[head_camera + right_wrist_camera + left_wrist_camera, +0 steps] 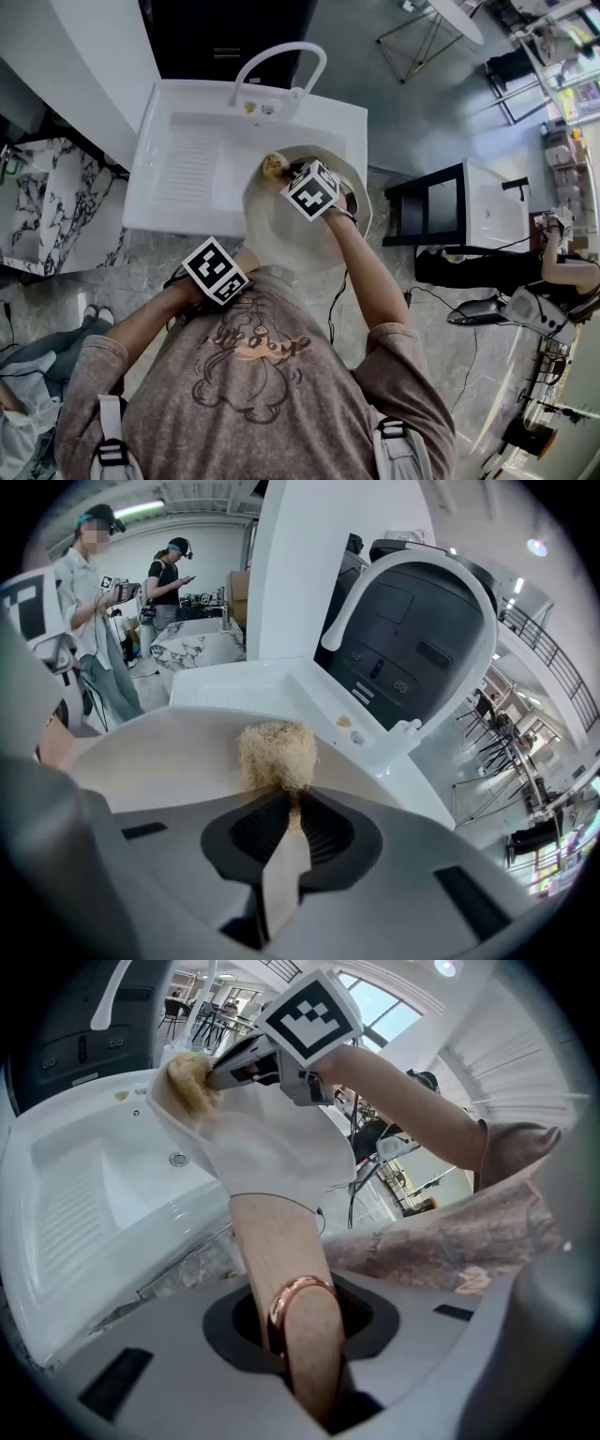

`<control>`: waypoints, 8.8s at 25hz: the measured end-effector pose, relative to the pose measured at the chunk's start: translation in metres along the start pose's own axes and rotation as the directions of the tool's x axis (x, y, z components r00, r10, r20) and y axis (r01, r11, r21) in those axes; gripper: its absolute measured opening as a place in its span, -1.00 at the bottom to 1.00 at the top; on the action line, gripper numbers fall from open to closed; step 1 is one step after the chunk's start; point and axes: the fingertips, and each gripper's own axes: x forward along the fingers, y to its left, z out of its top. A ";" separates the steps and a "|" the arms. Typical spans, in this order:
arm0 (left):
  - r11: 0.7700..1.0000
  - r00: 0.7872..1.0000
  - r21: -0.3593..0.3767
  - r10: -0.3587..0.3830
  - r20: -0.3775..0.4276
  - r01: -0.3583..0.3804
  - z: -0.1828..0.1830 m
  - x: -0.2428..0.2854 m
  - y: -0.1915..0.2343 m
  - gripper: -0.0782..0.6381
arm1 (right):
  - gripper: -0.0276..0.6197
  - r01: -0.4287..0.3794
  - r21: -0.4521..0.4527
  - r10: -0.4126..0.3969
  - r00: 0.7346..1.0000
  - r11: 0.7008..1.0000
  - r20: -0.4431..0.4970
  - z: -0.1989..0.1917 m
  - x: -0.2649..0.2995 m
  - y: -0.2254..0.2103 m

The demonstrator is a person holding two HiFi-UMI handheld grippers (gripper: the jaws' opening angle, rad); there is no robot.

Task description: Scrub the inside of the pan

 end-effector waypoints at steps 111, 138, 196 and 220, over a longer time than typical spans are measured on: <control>0.998 0.999 -0.046 -0.040 -0.031 0.039 -0.012 0.003 0.004 -0.50 | -0.76 -0.023 -0.249 -0.016 0.988 0.968 -0.154 -0.038 0.036 0.052; 0.998 0.999 -0.047 -0.038 -0.034 0.036 -0.006 0.000 0.010 -0.51 | -0.77 -0.001 -0.380 -0.142 0.926 0.925 -0.349 -0.122 0.021 -0.013; 0.990 0.998 -0.139 -0.038 -0.043 0.032 -0.006 0.002 0.019 -0.50 | -0.77 -0.280 -0.001 0.276 0.944 0.960 -0.179 -0.071 0.016 0.110; 0.970 0.993 -0.226 -0.075 0.085 0.093 -0.011 -0.020 0.046 -0.48 | -0.77 -0.275 0.256 0.233 0.955 0.927 0.182 -0.033 -0.043 0.075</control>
